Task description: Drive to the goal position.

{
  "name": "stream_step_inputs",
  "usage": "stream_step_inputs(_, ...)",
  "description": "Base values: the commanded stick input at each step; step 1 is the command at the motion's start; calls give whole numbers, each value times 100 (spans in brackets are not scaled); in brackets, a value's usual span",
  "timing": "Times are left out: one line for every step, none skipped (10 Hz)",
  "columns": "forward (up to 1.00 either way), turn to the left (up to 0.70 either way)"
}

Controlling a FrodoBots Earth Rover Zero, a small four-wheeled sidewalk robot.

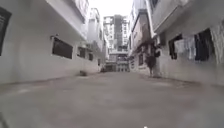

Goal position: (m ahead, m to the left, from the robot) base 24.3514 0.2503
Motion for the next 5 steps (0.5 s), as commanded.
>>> stream_step_inputs(100,5)
stream_step_inputs(100,5)
stream_step_inputs(100,5)
stream_step_inputs(100,5)
stream_step_inputs(100,5)
